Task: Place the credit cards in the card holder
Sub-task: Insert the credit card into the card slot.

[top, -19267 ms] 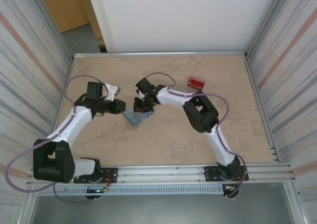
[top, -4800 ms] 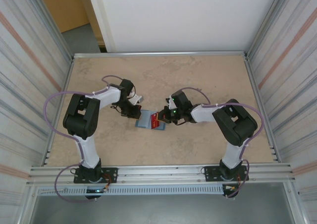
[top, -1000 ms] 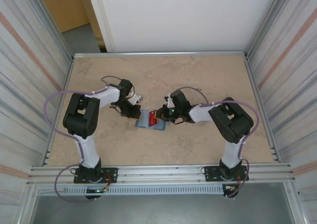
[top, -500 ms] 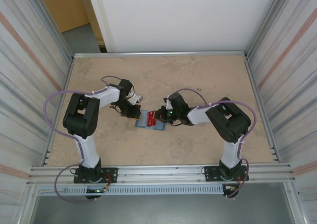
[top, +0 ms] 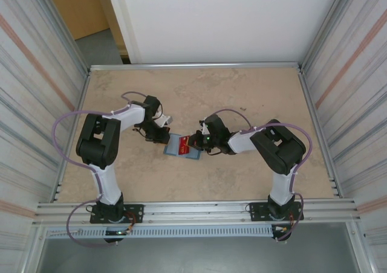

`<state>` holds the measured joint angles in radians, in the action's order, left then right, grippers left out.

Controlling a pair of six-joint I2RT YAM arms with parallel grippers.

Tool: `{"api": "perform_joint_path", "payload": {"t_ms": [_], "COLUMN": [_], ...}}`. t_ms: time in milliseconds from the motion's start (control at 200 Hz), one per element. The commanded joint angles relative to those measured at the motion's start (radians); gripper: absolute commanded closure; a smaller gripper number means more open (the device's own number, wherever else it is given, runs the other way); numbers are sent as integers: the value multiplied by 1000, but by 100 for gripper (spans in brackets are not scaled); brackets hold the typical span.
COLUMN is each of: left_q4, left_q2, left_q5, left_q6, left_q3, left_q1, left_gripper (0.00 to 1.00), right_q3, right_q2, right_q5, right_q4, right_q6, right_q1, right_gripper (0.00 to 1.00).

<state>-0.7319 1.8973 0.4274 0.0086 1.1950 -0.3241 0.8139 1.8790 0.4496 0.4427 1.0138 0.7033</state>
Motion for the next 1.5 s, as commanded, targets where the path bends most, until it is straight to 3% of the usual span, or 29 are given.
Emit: {"api": "perform_joint_path", "payload": {"t_ms": [0,246,1178,1313,1493], "left_q4": [-74,-68,6,6,5], "left_q2": [-6,53,15,17,25], "left_q5": [-11,1,59,57,45], "left_q6": [21,13,-69,-65,-54], "left_q3": [32,22,-116,-110,-103], "left_q1": [9,4,-52,-52,-52], "left_gripper": [92,91,92,92,91], "right_q3": [-15,-7,-12,24,90], "right_q2": [8,11,7,15,-3], "right_q5": [-65,-74,-133,-126,-147], "right_q4": [-88,-87,-87,-168,-346], "right_q6": [9,19,74,46,-46], "right_q1": [9,15,35,39,38], "right_gripper": [100,100,100,100,92]}}
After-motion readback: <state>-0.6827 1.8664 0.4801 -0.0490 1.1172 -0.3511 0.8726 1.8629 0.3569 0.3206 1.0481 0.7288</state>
